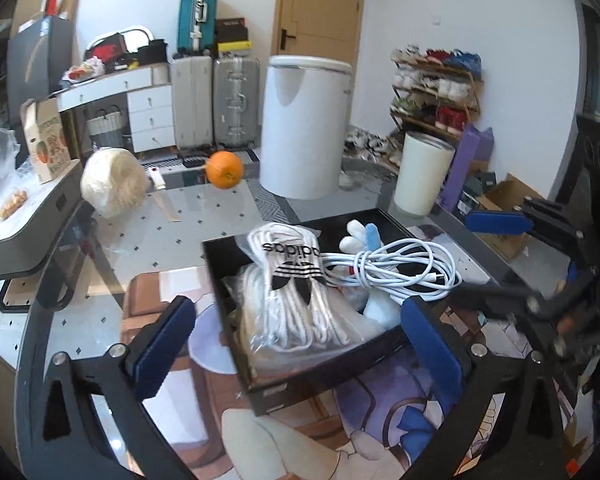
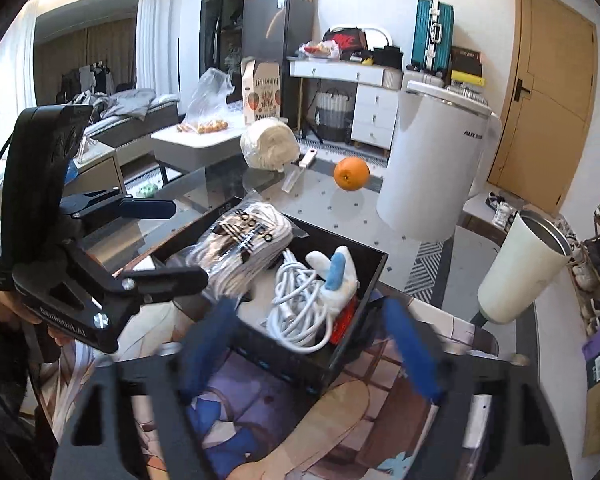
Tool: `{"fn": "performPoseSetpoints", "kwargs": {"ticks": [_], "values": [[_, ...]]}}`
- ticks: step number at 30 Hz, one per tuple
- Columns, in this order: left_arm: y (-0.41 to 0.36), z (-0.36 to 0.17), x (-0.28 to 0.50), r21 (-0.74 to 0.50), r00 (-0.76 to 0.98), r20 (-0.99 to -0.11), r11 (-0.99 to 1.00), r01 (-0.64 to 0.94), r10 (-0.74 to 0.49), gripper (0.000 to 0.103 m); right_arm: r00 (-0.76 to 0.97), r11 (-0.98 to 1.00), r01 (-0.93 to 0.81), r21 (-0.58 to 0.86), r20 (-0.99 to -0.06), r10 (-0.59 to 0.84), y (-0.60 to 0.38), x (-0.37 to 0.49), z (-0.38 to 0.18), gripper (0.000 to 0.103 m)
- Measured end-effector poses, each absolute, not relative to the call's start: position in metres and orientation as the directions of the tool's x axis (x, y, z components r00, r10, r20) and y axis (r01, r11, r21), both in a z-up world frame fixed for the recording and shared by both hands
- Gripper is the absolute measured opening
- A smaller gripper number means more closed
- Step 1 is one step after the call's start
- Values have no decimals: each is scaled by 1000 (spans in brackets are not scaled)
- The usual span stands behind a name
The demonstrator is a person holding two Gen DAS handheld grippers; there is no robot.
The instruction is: Organize soft objects
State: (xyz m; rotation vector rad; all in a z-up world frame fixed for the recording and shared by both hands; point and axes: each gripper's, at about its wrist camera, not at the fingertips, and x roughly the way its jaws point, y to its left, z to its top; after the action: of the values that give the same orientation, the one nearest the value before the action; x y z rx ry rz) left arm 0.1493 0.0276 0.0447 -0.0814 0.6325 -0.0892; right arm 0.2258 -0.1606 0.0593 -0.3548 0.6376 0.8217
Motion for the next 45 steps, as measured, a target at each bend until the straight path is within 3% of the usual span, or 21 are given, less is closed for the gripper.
{"fn": "performPoseSetpoints", "kwargs": {"ticks": [4,21,45], "values": [[33,45,131,-100,829,-553,995,26,-77,103,529,652,-758,-38,-620,579,-164,211,56,102],[36,36,91,-68,896,-441,994,-89,50,103,642,741,-671,-1,-501,581,-172,170,40,102],[29,28,88,-31,902,-420,992,-119,95,103,671,761,-649,19,-458,583,-180,169,32,102]]}}
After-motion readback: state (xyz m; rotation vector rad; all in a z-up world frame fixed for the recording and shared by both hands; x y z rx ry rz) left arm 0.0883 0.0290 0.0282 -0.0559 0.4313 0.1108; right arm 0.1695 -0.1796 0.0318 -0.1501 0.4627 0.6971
